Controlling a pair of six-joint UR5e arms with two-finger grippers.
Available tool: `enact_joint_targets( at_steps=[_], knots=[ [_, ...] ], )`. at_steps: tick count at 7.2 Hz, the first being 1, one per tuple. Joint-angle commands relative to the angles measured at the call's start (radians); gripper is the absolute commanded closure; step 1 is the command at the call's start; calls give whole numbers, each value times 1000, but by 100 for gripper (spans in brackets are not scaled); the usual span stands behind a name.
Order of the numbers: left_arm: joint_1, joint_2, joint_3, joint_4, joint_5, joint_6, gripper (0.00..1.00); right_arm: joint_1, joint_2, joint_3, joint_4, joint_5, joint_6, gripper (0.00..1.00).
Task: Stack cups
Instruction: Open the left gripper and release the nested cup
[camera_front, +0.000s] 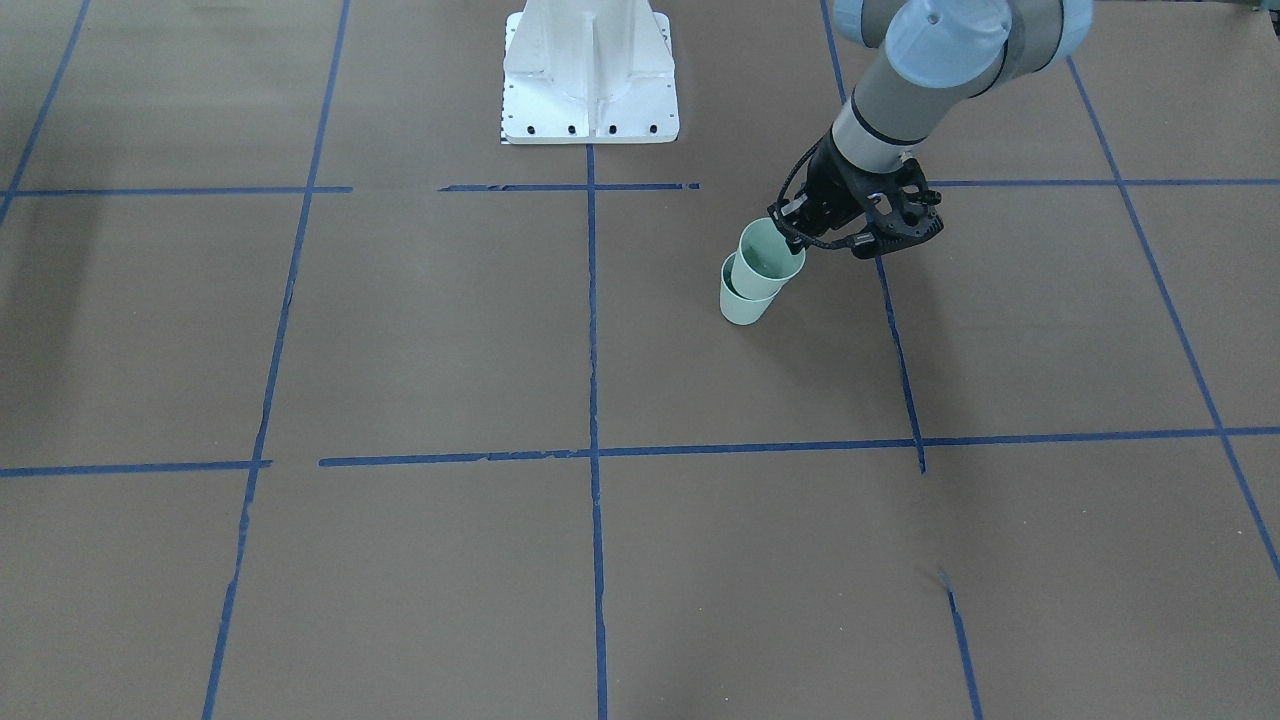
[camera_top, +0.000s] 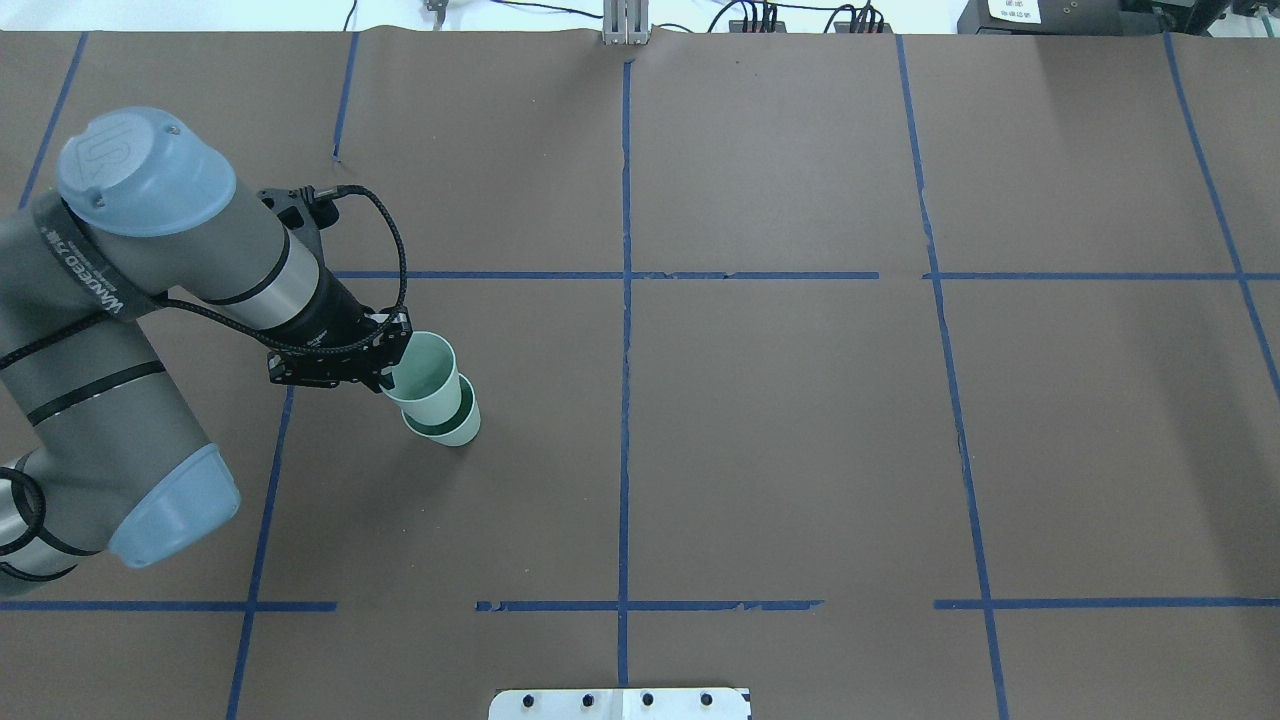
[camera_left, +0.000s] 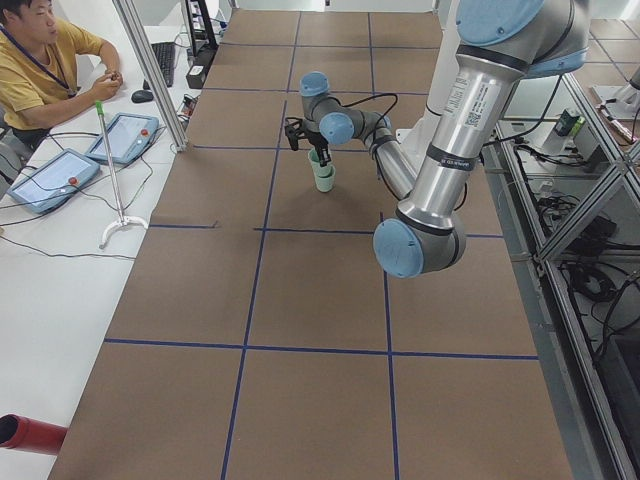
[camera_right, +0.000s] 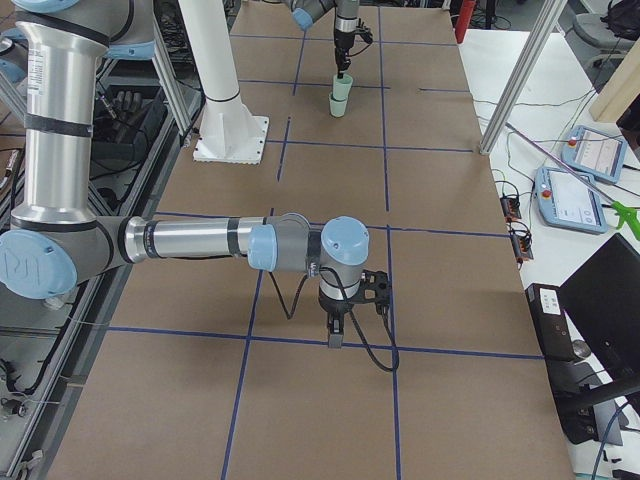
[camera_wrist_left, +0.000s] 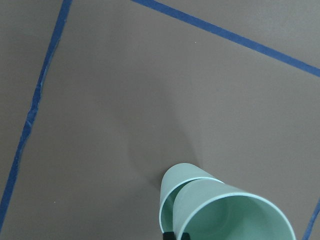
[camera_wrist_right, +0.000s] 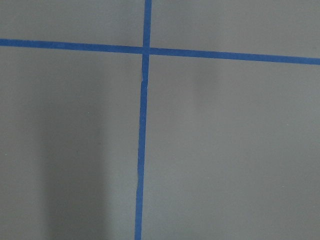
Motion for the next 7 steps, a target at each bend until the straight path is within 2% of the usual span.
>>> enact_joint_targets(
  at_steps=[1, 3, 4, 5, 7],
  knots=[
    [4, 0, -2, 0, 4, -33, 0, -1, 0, 0, 0, 0, 0, 0],
    [-4, 11, -23, -11, -1, -16, 0, -1, 0, 0, 0, 0, 0, 0],
    [-18, 17, -28, -12, -4, 95, 0, -1, 0, 0, 0, 0, 0, 0],
    [-69, 79, -28, -15, -9, 240, 0, -1, 0, 0, 0, 0, 0, 0],
    [-284, 240, -20, -14, -56, 680, 0, -1, 0, 0, 0, 0, 0, 0]
  ],
)
